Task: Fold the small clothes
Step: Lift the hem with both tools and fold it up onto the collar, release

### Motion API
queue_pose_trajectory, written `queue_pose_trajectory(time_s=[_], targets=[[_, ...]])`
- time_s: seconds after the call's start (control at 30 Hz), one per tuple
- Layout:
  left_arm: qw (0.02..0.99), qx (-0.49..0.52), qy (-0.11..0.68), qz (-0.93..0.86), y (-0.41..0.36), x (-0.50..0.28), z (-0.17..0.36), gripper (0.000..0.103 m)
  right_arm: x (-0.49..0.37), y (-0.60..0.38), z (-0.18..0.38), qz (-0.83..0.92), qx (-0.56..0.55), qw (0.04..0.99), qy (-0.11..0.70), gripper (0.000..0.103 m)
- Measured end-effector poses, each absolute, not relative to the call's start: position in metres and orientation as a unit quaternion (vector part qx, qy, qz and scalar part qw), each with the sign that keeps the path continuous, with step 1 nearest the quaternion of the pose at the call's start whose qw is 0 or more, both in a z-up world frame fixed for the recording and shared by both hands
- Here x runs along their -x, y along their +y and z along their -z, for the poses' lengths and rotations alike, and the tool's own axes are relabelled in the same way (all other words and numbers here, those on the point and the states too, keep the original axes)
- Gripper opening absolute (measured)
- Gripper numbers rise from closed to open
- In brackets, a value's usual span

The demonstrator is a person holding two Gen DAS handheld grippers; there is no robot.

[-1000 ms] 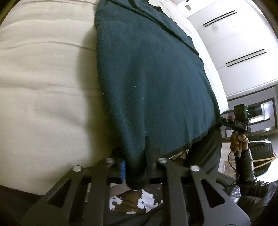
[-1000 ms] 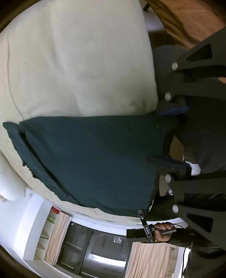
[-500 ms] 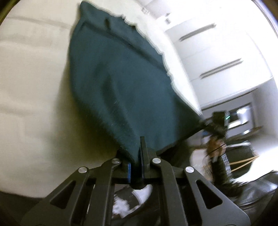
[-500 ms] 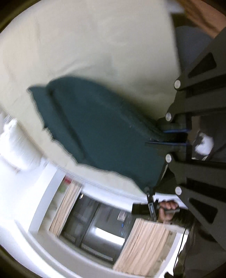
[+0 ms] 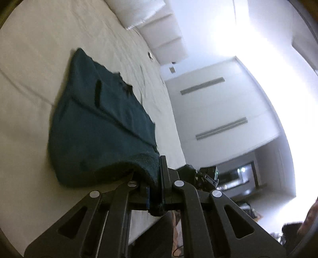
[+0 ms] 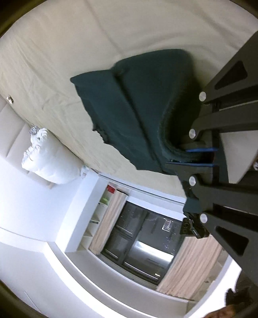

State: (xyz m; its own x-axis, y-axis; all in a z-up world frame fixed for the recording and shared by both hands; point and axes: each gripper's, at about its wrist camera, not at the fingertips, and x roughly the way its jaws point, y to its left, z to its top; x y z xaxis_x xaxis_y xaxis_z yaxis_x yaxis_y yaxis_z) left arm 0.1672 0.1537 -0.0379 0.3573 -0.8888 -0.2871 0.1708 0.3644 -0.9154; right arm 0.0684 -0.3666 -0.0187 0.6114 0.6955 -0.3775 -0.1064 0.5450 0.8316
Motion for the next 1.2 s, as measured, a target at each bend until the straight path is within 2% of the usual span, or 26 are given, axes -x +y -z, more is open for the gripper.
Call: queue_pose_trajectory(time_s=[0.23, 0.53, 0.67, 0.73, 0.77, 0.8, 0.83, 0.87, 0.9, 0.93, 1.03, 1.1, 1.2], targets=[[0.698, 0.478, 0.422, 0.326, 0.167, -0.251, 0.054, 0.006, -0.149, -0.387, 0.031, -0.187, -0.426, 0.804, 0.371, 0.008], [0.693, 0.501, 0.426, 0.296, 0.164, -0.35, 0.066, 0.006, -0.236, -0.408, 0.058, -0.127, -0.445, 0.797, 0.387, 0.008], [0.693, 0.501, 0.442, 0.269, 0.162, -0.385, 0.088, 0.006, -0.266, -0.416, 0.076, -0.103, -0.46, 0.789, 0.393, 0.009], [0.692, 0.5, 0.459, 0.245, 0.162, -0.398, 0.105, 0.008, -0.284, -0.421, 0.088, -0.088, -0.467, 0.783, 0.4, 0.012], [0.683, 0.507, 0.471, 0.233, 0.163, -0.406, 0.118, 0.008, -0.288, -0.424, 0.094, -0.073, -0.471, 0.78, 0.405, 0.017], [0.676, 0.514, 0.478, 0.224, 0.164, -0.411, 0.127, 0.01, -0.292, -0.428, 0.102, -0.056, -0.479, 0.774, 0.409, 0.026], [0.67, 0.524, 0.484, 0.209, 0.167, -0.414, 0.138, 0.017, -0.294, -0.431, 0.109, -0.043, -0.489, 0.769, 0.41, 0.048], [0.667, 0.529, 0.484, 0.203, 0.17, -0.415, 0.141, 0.02, -0.294, -0.435, 0.114, -0.032, -0.498, 0.767, 0.405, 0.056], [0.663, 0.539, 0.478, 0.203, 0.174, -0.415, 0.144, 0.03, -0.291, -0.437, 0.115, -0.034, -0.508, 0.768, 0.389, 0.059], [0.662, 0.549, 0.465, 0.209, 0.18, -0.415, 0.143, 0.049, -0.289, -0.439, 0.114, -0.037, -0.509, 0.771, 0.381, 0.063], [0.682, 0.56, 0.428, 0.196, 0.201, -0.412, 0.127, 0.084, -0.284, -0.437, 0.1, -0.019, -0.464, 0.8, 0.381, 0.069], [0.703, 0.553, 0.414, 0.17, 0.215, -0.41, 0.113, 0.097, -0.278, -0.436, 0.091, -0.018, -0.442, 0.813, 0.377, 0.069], [0.725, 0.532, 0.404, 0.166, 0.225, -0.403, 0.095, 0.097, -0.263, -0.433, 0.079, -0.003, -0.416, 0.83, 0.371, 0.069]])
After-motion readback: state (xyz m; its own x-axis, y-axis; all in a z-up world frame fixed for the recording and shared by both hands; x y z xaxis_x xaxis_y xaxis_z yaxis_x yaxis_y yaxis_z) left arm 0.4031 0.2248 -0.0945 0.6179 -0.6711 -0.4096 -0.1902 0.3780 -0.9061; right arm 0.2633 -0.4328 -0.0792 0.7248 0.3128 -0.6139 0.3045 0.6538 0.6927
